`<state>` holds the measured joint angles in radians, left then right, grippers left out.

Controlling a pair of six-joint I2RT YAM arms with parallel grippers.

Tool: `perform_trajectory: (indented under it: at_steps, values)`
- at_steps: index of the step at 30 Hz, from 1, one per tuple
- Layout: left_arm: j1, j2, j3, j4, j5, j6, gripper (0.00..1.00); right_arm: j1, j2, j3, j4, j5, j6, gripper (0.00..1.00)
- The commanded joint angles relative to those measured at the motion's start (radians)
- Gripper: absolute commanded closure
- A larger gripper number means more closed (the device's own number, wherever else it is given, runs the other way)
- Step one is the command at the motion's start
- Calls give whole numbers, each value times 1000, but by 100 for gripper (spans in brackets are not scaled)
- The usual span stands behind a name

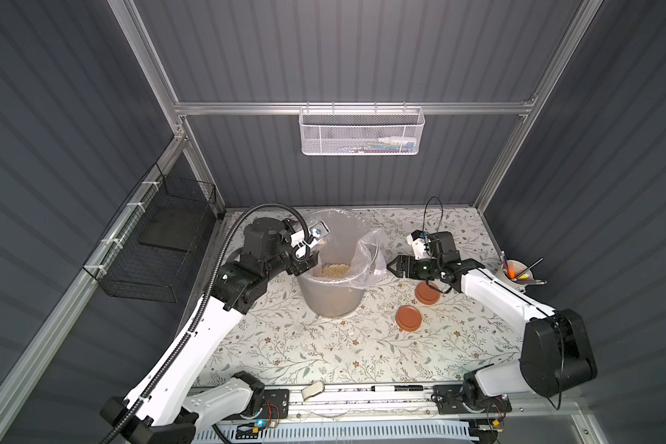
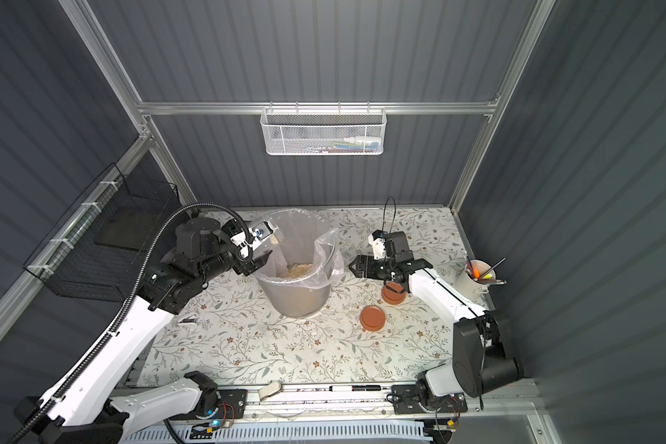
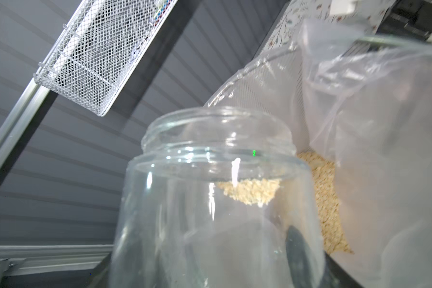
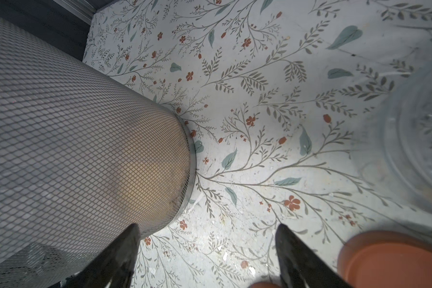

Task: Empty expired oatmeal from jars
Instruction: Place the lid at the center of the board, then adjust the trash bin at the center of the board.

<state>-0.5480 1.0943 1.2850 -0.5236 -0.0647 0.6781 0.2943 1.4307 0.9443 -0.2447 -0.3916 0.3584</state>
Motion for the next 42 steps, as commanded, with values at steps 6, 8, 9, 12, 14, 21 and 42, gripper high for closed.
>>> perform_trajectory:
  at_steps: [6, 8, 9, 12, 14, 21, 42]
  values:
    - [10, -204, -233, 469, 95, -273, 100, -2, -31, -4, -52, 79, -30, 16]
    - [11, -276, -340, 599, 42, -361, 100, -1, -35, -1, -64, 100, -46, 16]
    - [12, -303, -390, 651, 16, -399, 100, -3, -36, 0, -66, 106, -52, 16]
    - [11, -420, -534, 749, -70, -494, 100, -3, -25, 16, -80, 114, -69, 16]
    - [11, -531, -603, 763, -97, -516, 100, -3, -18, 26, -88, 116, -81, 16]
    - [11, -806, -583, 518, -112, -478, 100, -3, 4, 89, -138, 137, -139, 16]
    - [11, -840, -1112, 749, -67, -645, 100, -6, -174, 175, -272, 160, -174, 14]
